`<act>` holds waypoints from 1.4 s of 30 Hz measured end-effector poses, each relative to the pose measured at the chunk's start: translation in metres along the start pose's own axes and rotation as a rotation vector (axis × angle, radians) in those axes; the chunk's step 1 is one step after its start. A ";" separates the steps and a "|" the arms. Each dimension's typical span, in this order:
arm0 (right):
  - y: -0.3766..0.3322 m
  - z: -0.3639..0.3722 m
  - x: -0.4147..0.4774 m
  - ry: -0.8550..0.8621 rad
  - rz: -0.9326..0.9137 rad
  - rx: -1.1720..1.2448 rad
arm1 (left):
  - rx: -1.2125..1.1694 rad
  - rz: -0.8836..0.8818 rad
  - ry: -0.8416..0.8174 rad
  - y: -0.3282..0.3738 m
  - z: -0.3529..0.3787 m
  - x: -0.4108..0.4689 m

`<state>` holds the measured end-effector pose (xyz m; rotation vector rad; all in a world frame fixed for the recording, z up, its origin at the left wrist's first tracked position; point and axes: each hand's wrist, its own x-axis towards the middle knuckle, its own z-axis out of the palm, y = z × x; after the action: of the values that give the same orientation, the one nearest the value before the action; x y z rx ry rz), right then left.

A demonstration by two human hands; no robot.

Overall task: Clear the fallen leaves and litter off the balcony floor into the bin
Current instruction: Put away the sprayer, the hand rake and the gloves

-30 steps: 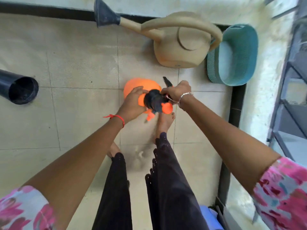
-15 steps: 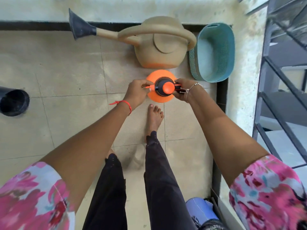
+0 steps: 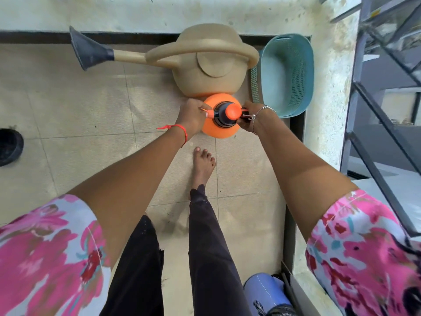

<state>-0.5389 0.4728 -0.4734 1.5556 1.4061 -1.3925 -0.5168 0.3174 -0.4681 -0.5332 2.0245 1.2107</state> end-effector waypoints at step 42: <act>0.126 0.269 -0.695 -0.522 -2.115 -1.944 | 0.191 -0.019 1.008 -0.040 -0.463 -0.606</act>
<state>-0.4148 -0.0153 0.0897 -1.7764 2.2439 -0.0925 -0.2549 -0.1135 0.1054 -1.2310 2.8936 0.7562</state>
